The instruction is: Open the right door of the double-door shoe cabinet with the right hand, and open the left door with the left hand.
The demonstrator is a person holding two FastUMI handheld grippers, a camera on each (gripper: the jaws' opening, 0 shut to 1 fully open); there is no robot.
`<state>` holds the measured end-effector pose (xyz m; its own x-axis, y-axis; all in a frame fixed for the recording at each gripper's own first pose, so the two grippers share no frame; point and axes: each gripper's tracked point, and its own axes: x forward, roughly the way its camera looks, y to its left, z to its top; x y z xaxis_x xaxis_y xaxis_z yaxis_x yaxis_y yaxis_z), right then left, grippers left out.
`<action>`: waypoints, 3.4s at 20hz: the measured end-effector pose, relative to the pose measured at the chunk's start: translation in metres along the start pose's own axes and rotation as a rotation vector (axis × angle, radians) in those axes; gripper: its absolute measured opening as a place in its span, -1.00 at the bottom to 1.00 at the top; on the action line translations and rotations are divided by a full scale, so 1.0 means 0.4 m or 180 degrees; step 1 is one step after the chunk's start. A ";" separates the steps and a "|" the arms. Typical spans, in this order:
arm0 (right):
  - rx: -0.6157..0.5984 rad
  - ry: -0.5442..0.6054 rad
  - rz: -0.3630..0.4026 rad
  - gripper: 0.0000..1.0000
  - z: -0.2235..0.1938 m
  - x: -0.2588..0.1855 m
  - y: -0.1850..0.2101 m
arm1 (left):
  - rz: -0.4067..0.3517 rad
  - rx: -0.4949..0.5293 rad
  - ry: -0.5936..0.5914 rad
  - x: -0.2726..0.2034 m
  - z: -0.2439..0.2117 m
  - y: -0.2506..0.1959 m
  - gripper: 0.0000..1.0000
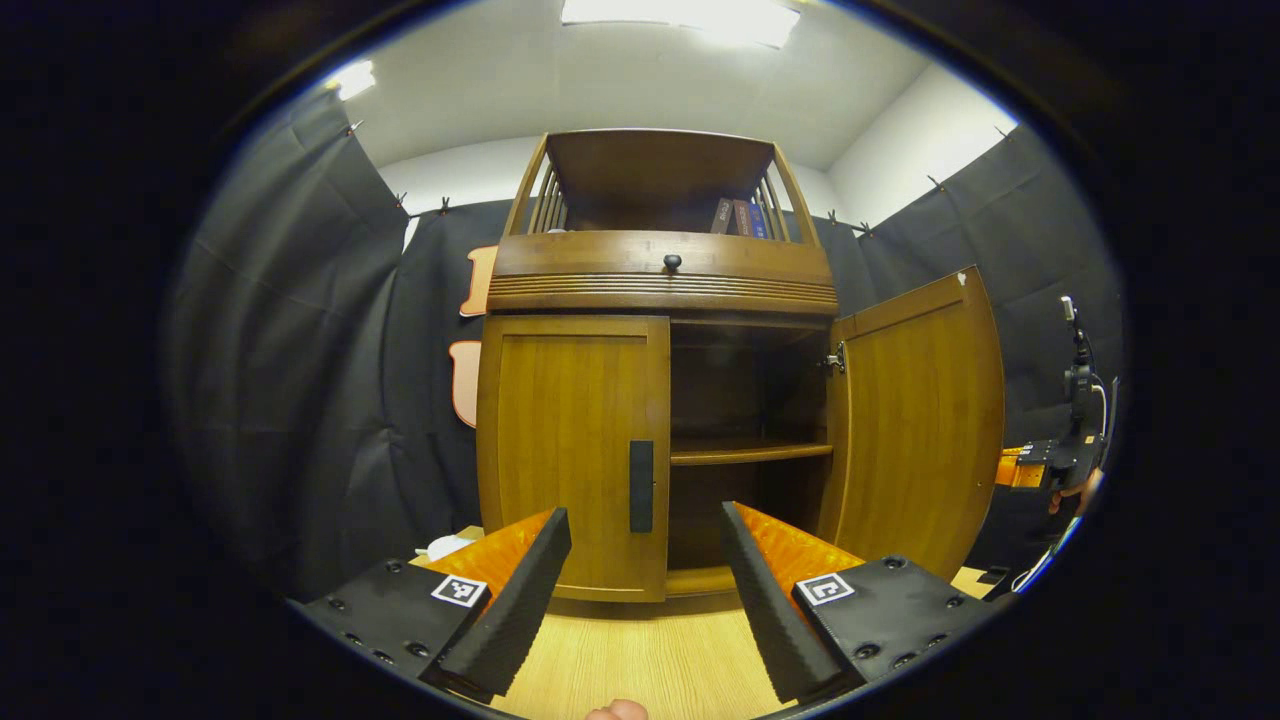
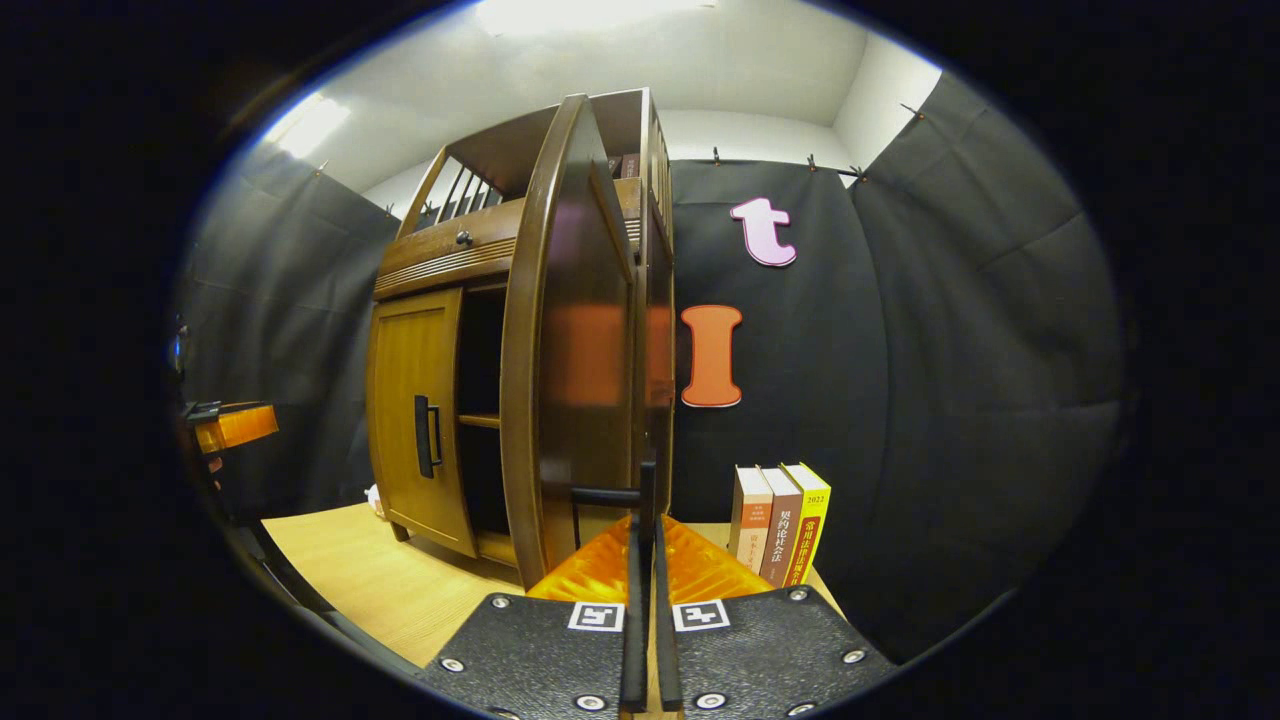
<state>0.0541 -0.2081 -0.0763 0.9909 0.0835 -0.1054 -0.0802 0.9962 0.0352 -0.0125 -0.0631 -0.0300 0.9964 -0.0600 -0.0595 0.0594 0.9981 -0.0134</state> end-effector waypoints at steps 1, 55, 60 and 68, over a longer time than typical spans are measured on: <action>0.0050 -0.0002 -0.0047 -0.93 0.002 -0.002 0.001 | 0.0010 -0.0001 -0.0011 0.000 0.002 0.001 0.94; -0.0003 0.0109 -0.0881 0.84 0.029 -0.244 0.030 | -0.0326 0.0023 0.0452 0.695 -0.256 0.023 0.03; 0.0008 0.0143 -0.0828 0.84 0.012 -0.239 0.048 | -0.0208 -0.0046 0.0498 0.696 -0.258 0.025 -0.39; -0.0062 0.0144 -0.0732 0.84 0.009 -0.226 0.086 | 0.0006 0.0021 0.0623 0.605 -0.238 0.046 -0.45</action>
<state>-0.0380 -0.1816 -0.0622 0.9775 -0.1450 -0.1530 0.1446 0.9894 -0.0141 0.2239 -0.0601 -0.1397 0.9658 -0.0583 -0.2526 0.0586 0.9983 -0.0065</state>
